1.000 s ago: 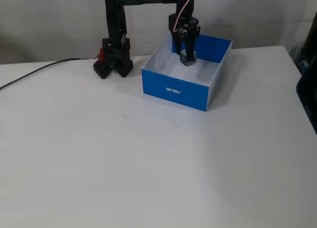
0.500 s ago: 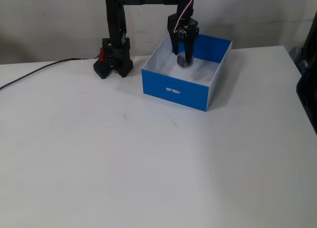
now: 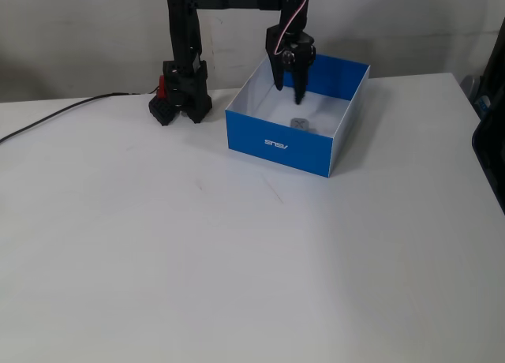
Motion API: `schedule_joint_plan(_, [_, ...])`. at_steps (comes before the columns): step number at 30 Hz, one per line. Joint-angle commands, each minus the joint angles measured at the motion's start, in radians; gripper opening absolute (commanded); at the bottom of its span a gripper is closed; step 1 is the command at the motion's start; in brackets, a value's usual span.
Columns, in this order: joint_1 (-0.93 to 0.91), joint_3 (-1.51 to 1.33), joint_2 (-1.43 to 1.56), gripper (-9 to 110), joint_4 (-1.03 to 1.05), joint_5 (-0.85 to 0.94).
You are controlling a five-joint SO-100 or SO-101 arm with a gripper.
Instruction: Grasp the gray block and put it in the box.
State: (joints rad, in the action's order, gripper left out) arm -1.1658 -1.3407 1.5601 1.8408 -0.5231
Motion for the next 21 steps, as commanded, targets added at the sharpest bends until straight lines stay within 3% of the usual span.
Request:
schedule_joint_plan(1, [0.009,0.048,0.095,0,-0.008,0.009])
schedule_joint_plan(10, [0.081,0.12,0.112,0,0.003,-0.002])
schedule_joint_plan(21, [0.35,0.225,0.112,0,0.015,-0.008])
